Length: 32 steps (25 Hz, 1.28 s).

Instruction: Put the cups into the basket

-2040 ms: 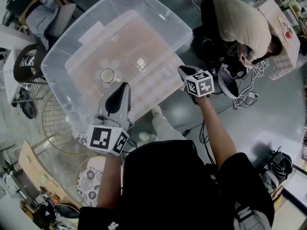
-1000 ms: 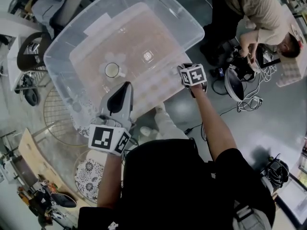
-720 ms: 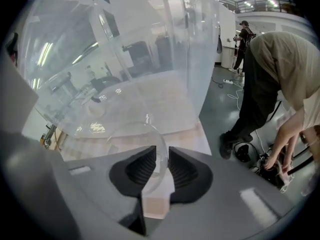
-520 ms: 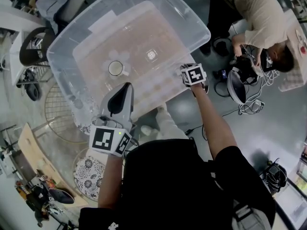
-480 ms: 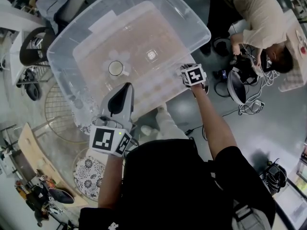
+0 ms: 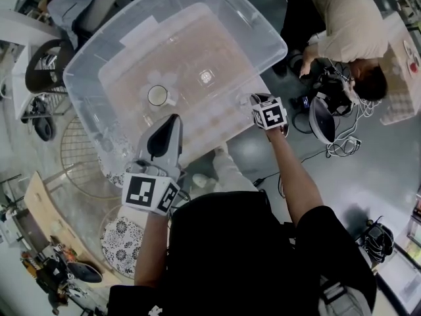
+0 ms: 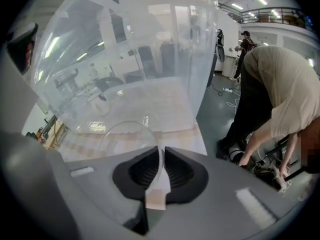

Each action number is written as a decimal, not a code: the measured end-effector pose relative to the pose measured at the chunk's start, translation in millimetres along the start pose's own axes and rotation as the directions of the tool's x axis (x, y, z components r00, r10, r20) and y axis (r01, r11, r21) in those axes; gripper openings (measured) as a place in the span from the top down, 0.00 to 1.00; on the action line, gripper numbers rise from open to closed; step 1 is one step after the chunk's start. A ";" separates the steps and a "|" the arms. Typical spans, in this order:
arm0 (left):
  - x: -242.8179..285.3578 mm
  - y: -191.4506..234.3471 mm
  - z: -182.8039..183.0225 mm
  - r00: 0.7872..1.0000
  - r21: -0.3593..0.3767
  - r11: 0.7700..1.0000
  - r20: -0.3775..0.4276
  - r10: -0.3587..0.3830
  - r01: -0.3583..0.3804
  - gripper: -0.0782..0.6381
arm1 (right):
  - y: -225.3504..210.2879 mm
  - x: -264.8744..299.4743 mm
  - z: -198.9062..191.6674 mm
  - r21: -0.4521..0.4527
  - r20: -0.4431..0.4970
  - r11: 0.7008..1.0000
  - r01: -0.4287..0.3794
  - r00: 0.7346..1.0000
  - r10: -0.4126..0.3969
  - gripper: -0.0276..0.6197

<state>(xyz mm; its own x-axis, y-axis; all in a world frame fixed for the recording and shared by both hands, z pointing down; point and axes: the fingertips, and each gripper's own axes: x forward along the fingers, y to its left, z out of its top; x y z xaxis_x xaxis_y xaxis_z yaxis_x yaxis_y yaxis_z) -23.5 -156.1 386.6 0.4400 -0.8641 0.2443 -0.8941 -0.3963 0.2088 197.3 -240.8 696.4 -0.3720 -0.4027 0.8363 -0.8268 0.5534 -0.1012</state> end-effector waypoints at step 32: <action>17.1 -18.5 12.1 0.993 0.015 0.993 0.021 -0.120 0.120 0.88 | 50.0 -220.0 98.4 -0.099 0.401 0.995 -0.030 0.914 0.068 0.92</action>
<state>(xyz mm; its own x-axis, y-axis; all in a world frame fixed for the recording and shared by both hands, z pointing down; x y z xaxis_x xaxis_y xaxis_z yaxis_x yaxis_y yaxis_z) -0.4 -167.3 375.5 0.5422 -0.8168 0.1972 -0.8361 -0.5014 0.2224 196.2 -196.2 454.4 -0.5649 -0.6227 0.5415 -0.7692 0.6349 -0.0723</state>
